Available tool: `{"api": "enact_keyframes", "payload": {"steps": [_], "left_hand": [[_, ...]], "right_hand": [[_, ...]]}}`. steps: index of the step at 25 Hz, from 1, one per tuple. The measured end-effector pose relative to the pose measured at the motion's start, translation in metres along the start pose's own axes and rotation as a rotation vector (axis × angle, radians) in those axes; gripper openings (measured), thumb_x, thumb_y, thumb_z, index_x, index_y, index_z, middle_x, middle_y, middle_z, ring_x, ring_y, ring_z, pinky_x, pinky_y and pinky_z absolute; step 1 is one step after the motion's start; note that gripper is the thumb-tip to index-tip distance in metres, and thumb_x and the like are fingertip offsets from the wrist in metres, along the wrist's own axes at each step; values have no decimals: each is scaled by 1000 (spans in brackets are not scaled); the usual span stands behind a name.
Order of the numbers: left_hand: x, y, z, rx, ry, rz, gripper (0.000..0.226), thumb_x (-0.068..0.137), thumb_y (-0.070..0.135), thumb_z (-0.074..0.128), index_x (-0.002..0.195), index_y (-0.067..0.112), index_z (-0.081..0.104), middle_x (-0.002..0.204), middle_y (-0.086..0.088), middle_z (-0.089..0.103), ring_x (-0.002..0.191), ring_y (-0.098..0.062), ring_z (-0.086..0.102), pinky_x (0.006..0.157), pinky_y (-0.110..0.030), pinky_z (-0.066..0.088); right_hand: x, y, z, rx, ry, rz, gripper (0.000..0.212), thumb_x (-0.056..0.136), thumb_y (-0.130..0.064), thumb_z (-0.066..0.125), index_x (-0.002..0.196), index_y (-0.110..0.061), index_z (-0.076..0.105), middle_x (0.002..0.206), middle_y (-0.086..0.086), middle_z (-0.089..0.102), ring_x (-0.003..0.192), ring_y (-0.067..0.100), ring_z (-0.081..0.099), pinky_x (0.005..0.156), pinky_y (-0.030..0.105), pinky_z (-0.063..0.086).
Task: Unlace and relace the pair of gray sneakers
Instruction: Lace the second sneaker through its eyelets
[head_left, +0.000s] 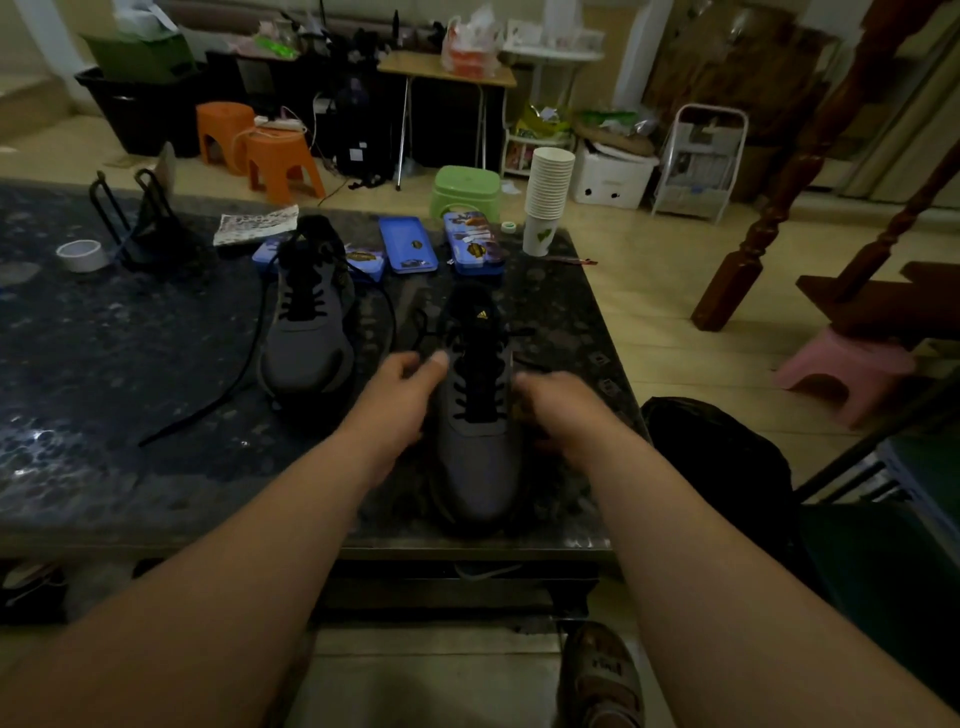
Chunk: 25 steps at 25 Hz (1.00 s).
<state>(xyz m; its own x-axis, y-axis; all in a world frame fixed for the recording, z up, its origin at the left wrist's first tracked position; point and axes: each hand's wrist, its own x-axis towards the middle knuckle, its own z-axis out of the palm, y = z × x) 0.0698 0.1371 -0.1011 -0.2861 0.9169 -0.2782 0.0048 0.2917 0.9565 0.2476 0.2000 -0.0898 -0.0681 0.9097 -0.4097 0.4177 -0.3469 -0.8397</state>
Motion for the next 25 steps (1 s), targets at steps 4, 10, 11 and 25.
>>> {"api": "enact_keyframes", "payload": {"steps": [4,10,11,25], "left_hand": [[-8,-34,9,331,-85,109,66,87,70,57,146,44,46,139,11,63,127,-15,58,113,-44,45],[58,-15,38,393,93,184,76,76,83,29,147,56,33,144,3,60,134,-32,53,112,-59,40],[72,-15,39,394,87,181,77,77,82,29,148,55,33,143,3,61,133,-32,54,112,-59,40],[-15,-13,-122,386,623,318,35,97,23,60,131,15,57,125,-4,54,111,-25,57,98,-40,48]], "right_hand": [[-15,20,0,-141,-136,-100,42,103,-44,55,135,-19,64,128,-1,68,113,19,65,100,40,54],[24,2,13,-141,45,-268,42,105,-38,51,143,-20,57,137,1,64,124,22,60,106,39,48],[32,0,12,-145,43,-266,42,106,-37,51,144,-21,56,136,0,63,124,21,59,102,35,48],[-36,-57,126,-202,-39,-465,23,100,-26,59,121,-21,67,117,0,71,105,16,64,88,29,47]]}}
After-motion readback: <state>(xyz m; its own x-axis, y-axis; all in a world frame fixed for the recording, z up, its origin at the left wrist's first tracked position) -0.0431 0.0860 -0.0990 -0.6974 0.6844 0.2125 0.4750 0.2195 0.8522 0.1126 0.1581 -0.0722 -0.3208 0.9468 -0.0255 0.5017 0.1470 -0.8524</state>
